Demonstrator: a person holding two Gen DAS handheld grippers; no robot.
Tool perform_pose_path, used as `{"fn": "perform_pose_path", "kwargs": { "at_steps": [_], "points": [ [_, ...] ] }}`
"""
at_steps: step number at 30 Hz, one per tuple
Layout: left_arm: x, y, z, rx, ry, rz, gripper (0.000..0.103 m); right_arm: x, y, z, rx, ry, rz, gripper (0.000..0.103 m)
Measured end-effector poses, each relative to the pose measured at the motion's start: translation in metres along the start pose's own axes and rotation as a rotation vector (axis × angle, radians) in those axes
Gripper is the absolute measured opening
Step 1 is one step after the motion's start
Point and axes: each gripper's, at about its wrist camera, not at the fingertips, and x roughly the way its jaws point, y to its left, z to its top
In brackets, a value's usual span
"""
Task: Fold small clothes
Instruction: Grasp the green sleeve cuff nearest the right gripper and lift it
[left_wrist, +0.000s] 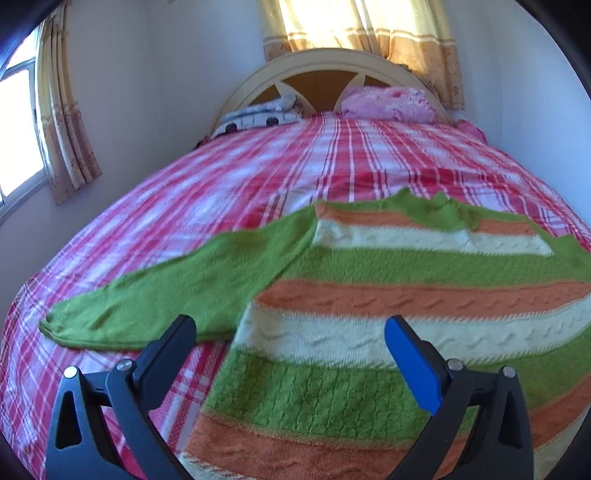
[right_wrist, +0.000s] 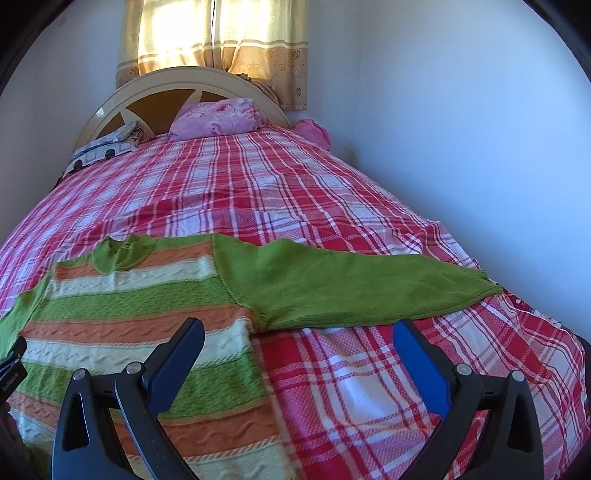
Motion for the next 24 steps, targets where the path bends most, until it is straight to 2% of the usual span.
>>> {"fn": "perform_pose_path", "kwargs": {
  "at_steps": [2,4,6,8,11,12,13,15,17,19,21,24],
  "points": [
    [0.004,0.001,-0.001,-0.009,0.027,-0.017,0.103,0.008,-0.011,0.000,0.020,0.007,0.014,0.098],
    [0.007,0.004,-0.002,-0.025,0.042,-0.028,0.103,0.023,-0.034,0.002,0.075,0.044,0.018,0.086],
    [0.013,0.006,-0.004,-0.041,0.070,-0.037,0.103,0.039,-0.060,0.005,0.137,0.084,0.015,0.080],
    [0.019,0.007,-0.006,-0.052,0.105,-0.041,0.103,0.055,-0.102,0.008,0.239,0.120,-0.001,0.078],
    [0.024,0.009,-0.008,-0.071,0.134,-0.053,0.103,0.069,-0.162,0.008,0.382,0.108,-0.034,0.078],
    [0.025,0.010,-0.009,-0.077,0.141,-0.057,0.103,0.077,-0.187,0.008,0.433,0.109,-0.059,0.072],
    [0.027,0.011,-0.009,-0.086,0.149,-0.066,0.103,0.084,-0.203,0.008,0.463,0.116,-0.080,0.059],
    [0.030,0.014,-0.010,-0.103,0.163,-0.081,0.103,0.109,-0.238,0.006,0.525,0.180,-0.121,0.044],
    [0.034,0.018,-0.010,-0.136,0.181,-0.108,0.103,0.135,-0.266,-0.001,0.612,0.258,-0.122,0.044],
    [0.037,0.024,-0.012,-0.176,0.198,-0.135,0.103,0.142,-0.278,-0.003,0.657,0.241,-0.127,0.044],
    [0.040,0.030,-0.014,-0.220,0.218,-0.160,0.103,0.149,-0.277,0.006,0.627,0.233,-0.149,0.044],
    [0.046,0.039,-0.017,-0.299,0.246,-0.195,0.103,0.162,-0.287,0.008,0.693,0.234,-0.107,0.044]
  ]
}}
